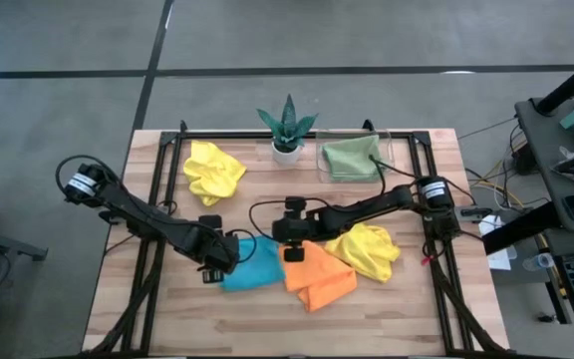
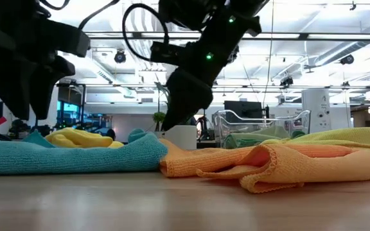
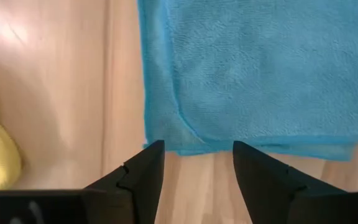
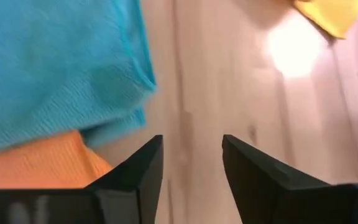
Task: Fold microfiber towels
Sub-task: Fold the blue microfiber towel
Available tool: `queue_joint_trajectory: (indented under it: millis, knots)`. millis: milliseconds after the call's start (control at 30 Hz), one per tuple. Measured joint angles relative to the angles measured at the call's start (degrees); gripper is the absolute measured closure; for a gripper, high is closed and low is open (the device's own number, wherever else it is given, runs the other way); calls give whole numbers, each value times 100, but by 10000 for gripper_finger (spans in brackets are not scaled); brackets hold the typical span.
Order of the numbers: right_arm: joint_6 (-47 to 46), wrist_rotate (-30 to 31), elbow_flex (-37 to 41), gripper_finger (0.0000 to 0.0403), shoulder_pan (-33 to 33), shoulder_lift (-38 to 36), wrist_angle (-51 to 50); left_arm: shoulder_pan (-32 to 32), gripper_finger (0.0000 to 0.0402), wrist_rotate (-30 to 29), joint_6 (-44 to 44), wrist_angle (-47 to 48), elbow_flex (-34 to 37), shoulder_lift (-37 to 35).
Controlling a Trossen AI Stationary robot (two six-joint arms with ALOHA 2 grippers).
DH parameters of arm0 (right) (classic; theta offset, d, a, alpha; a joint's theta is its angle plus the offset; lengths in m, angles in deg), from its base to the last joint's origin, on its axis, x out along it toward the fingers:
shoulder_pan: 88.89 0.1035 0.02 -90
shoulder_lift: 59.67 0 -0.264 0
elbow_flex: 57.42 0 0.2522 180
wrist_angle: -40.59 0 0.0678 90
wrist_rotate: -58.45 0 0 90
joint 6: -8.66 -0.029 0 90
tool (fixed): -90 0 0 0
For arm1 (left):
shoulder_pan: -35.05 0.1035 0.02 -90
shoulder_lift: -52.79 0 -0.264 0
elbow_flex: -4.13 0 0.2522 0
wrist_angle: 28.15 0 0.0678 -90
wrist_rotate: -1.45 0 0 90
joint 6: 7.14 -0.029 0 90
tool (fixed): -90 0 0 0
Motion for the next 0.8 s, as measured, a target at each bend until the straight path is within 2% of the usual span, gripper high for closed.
queue_joint_trajectory:
  millis: [133, 267, 433, 600, 700, 800]
  knots:
    - [41, 83, 274, 254, 15, -268, -59, -47, 226, 14, 42, -188, 228, -126]
    - [-84, 83, 742, 254, 17, -494, 217, -30, 226, 21, 207, -934, 571, -264]
    - [-246, 88, 1316, 253, 39, -733, 1023, 28, 226, 15, 859, -1140, 889, -263]
    - [-243, 76, 1654, 254, 46, -763, 1835, 28, 228, 12, 946, -1816, 1137, -259]
    - [-244, 79, 1728, 257, 44, -767, 2048, 26, 245, 14, 929, -2048, 1142, -259]
    - [-244, 79, 1755, 257, 44, -767, 2047, 28, 281, 18, 957, -2050, 1142, -259]
